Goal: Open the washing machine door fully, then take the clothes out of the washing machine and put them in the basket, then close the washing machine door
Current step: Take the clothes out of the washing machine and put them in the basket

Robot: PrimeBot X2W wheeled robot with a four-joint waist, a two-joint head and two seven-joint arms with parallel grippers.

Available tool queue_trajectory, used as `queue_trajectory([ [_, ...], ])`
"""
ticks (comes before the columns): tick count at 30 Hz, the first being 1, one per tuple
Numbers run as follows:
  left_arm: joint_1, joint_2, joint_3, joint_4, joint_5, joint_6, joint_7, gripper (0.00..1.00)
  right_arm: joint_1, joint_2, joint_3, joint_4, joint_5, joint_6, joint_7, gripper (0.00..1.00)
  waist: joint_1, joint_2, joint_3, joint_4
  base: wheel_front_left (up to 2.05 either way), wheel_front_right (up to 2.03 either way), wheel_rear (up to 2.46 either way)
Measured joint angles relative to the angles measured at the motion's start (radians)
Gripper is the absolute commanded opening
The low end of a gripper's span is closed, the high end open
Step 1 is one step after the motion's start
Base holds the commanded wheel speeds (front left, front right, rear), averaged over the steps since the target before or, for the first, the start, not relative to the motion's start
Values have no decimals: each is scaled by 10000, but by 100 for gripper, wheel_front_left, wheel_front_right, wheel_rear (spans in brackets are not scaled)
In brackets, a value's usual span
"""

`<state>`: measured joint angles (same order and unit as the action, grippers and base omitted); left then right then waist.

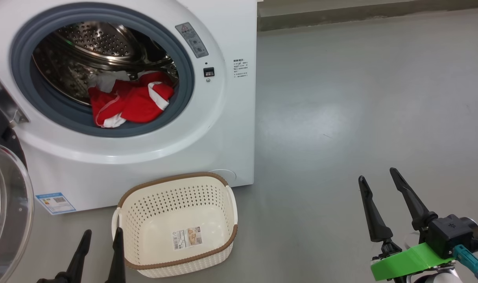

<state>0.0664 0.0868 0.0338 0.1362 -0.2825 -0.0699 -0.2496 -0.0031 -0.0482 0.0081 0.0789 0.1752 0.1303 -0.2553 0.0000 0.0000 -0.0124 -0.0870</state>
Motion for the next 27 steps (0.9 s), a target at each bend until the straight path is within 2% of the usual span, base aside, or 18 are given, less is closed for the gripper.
queue_trajectory([
  [12, 2, 15, 10, 73, 188, 178, 0, 100, 65, 10, -15, 12, 0, 0, 0, 100, -1, 0, -28, 124, 34, -34, 0],
  [27, 1, 92, 31, -343, 79, 77, 0, 100, 66, 13, 48, 174, -2, 0, 0, 100, 0, 0, 70, 194, 150, -150, 0],
])
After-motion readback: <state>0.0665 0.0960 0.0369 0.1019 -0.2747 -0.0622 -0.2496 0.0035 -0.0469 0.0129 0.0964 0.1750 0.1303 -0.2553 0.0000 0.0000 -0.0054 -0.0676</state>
